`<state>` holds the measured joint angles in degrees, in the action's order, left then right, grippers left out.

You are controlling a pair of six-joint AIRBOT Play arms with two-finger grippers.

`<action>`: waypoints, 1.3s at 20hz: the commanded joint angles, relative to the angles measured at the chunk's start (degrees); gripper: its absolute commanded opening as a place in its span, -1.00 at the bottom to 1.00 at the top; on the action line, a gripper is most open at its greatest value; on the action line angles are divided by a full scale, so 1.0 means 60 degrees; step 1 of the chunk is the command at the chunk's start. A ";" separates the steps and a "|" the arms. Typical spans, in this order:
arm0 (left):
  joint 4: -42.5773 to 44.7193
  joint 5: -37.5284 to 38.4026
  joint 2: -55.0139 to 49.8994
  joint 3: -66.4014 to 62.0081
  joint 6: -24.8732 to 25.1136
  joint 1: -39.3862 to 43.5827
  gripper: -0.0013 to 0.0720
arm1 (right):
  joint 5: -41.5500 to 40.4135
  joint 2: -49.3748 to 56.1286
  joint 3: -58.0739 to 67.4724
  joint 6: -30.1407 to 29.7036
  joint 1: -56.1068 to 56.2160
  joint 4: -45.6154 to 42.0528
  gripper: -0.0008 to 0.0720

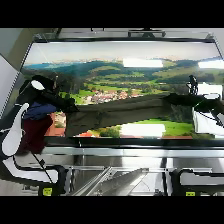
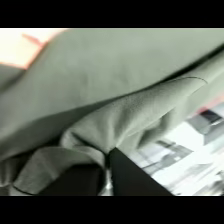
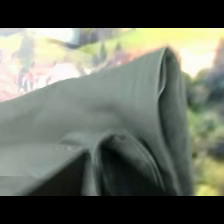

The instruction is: Fold the shirts.

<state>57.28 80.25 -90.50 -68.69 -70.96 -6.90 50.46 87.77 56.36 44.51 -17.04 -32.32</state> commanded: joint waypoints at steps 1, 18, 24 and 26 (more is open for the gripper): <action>0.0550 0.0550 -0.0495 -0.1056 -0.0127 0.0113 -0.17 | 0.0546 0.0040 0.0521 -0.0164 -0.0270 -0.0423 0.07; 0.0430 0.1789 -0.0481 -0.4189 -0.1038 0.0576 -0.18 | 0.3384 0.3056 0.2867 0.0929 -0.0375 -0.1096 0.17; 0.0437 0.0379 -0.0725 -0.4186 -0.1118 0.2506 -0.93 | 0.4284 0.2881 0.3752 0.1140 -0.0273 -0.1013 -0.94; 0.0408 -0.0222 -0.1242 -0.4189 -0.1166 0.3428 -0.93 | 0.4827 0.2364 0.4105 0.1417 -0.0342 -0.1009 -0.94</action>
<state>59.86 84.31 -95.35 -93.78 -77.58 7.31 74.61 104.44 78.06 50.78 -18.85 -38.59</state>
